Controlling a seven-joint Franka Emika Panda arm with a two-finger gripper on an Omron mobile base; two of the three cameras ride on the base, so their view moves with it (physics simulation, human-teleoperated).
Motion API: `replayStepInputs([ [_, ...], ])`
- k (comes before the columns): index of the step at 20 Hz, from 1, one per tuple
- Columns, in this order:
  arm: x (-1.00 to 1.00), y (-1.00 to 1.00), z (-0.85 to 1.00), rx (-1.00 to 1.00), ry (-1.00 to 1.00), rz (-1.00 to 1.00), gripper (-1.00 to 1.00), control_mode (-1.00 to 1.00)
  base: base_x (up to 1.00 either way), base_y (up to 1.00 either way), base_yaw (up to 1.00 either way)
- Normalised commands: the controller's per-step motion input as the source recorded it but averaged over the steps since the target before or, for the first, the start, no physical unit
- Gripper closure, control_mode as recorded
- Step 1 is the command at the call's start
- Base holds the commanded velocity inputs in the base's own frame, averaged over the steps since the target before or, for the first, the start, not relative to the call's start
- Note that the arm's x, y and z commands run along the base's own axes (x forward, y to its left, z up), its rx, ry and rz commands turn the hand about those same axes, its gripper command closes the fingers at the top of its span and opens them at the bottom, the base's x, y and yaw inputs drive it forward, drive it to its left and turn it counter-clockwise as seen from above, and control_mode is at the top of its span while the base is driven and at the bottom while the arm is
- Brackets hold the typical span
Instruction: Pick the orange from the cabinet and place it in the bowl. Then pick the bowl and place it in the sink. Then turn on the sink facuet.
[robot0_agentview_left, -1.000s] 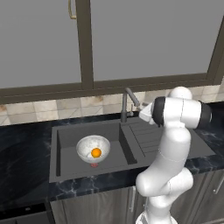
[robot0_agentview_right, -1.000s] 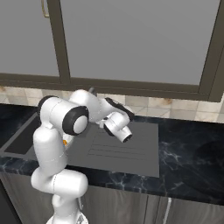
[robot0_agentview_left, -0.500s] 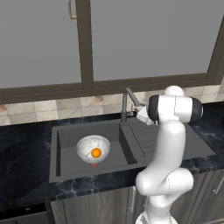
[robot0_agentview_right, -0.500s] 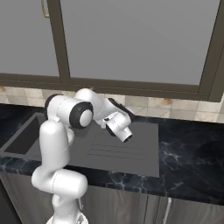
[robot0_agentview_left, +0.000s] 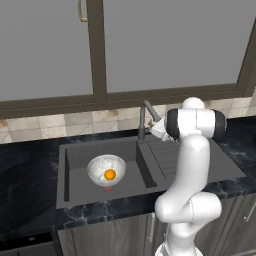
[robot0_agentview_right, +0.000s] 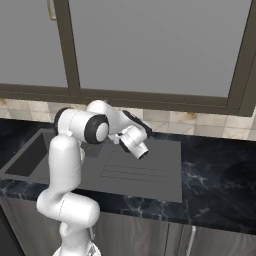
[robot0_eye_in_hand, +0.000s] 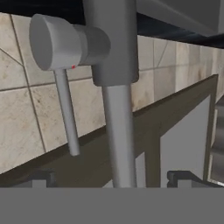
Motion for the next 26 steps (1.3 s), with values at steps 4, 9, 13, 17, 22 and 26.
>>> replayStepInputs([
  [4, 0.17, 0.03, -0.09, 0.0, 0.0, 0.0, -1.0, -1.0, 0.0, 0.0, 0.0],
  [9, 0.16, 0.0, -0.1, 0.0, 0.0, -0.01, -1.0, -1.0, 0.0, 0.0, 0.0],
  [13, 0.26, -0.01, -0.12, 0.0, 0.01, -0.03, -1.0, -1.0, 0.0, 0.0, 0.0],
  [17, 0.33, 0.0, -0.14, 0.0, 0.02, -0.03, -1.0, -1.0, 0.0, 0.0, 0.0],
  [22, 0.25, -0.01, -0.27, 0.0, 0.04, -0.02, -1.0, -1.0, 0.0, 0.0, 0.0],
  [26, 0.18, -0.11, -0.24, 0.0, 0.04, -0.01, -1.0, -1.0, 0.0, 0.0, 0.0],
])
